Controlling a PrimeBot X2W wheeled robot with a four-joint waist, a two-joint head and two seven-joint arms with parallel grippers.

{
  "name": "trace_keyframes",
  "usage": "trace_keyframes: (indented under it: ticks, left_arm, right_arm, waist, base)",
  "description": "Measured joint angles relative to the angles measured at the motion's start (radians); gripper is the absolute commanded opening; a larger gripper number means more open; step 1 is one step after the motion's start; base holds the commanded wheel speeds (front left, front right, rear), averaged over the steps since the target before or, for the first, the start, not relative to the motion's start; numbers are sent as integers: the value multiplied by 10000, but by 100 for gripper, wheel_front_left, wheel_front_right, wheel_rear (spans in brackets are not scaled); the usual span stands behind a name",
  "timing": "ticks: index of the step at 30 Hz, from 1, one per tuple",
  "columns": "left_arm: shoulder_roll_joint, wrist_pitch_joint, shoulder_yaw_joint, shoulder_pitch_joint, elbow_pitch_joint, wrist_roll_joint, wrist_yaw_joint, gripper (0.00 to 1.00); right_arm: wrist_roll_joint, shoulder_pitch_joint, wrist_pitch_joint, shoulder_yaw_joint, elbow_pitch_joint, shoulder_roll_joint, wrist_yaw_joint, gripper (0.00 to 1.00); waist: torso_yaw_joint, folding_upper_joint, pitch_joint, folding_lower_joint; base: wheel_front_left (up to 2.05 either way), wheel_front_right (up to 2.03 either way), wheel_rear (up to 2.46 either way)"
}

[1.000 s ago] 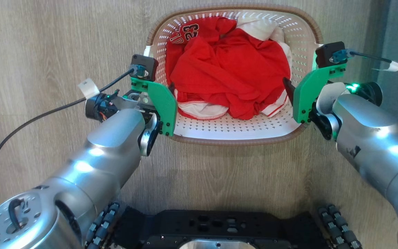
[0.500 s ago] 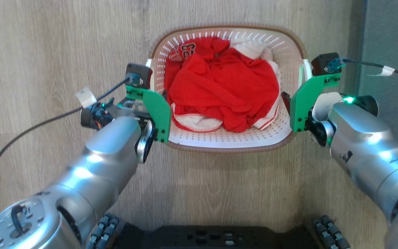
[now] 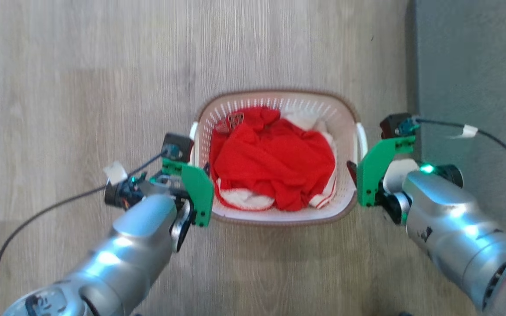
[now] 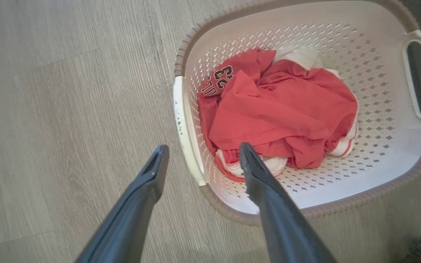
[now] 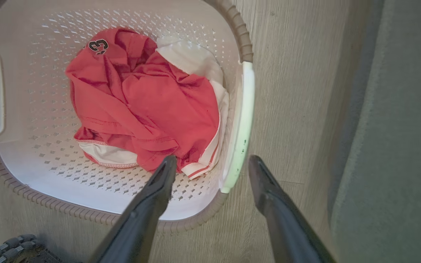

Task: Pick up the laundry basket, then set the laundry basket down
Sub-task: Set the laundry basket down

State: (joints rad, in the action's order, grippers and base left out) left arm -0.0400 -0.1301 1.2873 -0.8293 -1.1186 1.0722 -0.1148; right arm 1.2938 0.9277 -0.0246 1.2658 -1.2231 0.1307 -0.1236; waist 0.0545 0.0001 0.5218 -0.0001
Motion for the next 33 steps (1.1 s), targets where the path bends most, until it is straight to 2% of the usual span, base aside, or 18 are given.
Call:
trace_keyframes:
  ticks: [6, 14, 17, 19, 22, 25, 26, 27, 31, 33]
  left_arm:
    - [0, -374, 2, 587, -219, 196, 105, 100]
    - [0, -1120, -115, 874, -297, 224, 232, 100]
    - [-6, -1185, -633, 959, -146, 199, 201, 100]
    - [-50, -1189, -1185, 957, 286, -165, 33, 100]
    - [-215, -1191, -2153, 1052, 1273, -1078, -221, 100]
    - [-579, -1191, -3296, 1607, 2449, -2184, -570, 100]
    - [-579, -1191, -3296, 1607, 2449, -2184, -570, 100]
    - [-688, -1193, -3708, 1894, 2834, -2522, -685, 100]
    - [-903, -1193, -5388, 3153, 4556, -3954, -1037, 100]
    - [-903, -1193, -6167, 3691, 5480, -4727, -1114, 100]
  right_arm:
    - [201, -627, 441, -10, 339, 0, 0, 100]
    - [286, -1118, 2027, -77, 1058, 232, 0, 100]
    - [267, -1304, 2545, -194, 1329, 391, 0, 100]
    - [196, -1412, 2681, -453, 1540, 453, 0, 100]
    - [-581, -1437, 2719, -1858, 2314, 667, 0, 100]
    - [-2065, -1637, 2731, -3914, 3436, 922, 0, 100]
    - [-2065, -1637, 2731, -3914, 3436, 922, 0, 100]
    - [-2638, -1867, 2731, -4683, 3866, 974, 0, 100]
    - [-4918, -3638, 2731, -7467, 5701, 903, 0, 100]
    - [-6069, -4637, 2731, -8431, 6627, 708, 0, 100]
  waist:
    - [-69, 0, -1237, 0]
    - [-126, 0, -2703, -1]
    - [-122, 0, -3161, 0]
    - [-106, 0, -3433, 0]
    - [-100, 0, -3770, -1]
    - [-133, 0, -4014, -1]
    - [-133, 0, -4014, -1]
    - [-150, 0, -4082, -1]
    - [-227, 0, -4300, -1]
    - [-262, 0, -4389, -1]
  base:
    - [0, 0, 0]
    - [0, 0, 0]
    - [0, 0, 0]
    - [0, 0, 0]
    - [0, 0, 0]
    - [0, 0, 0]
    - [0, 0, 0]
    - [0, 0, 0]
    - [0, 0, 0]
    - [0, 0, 0]
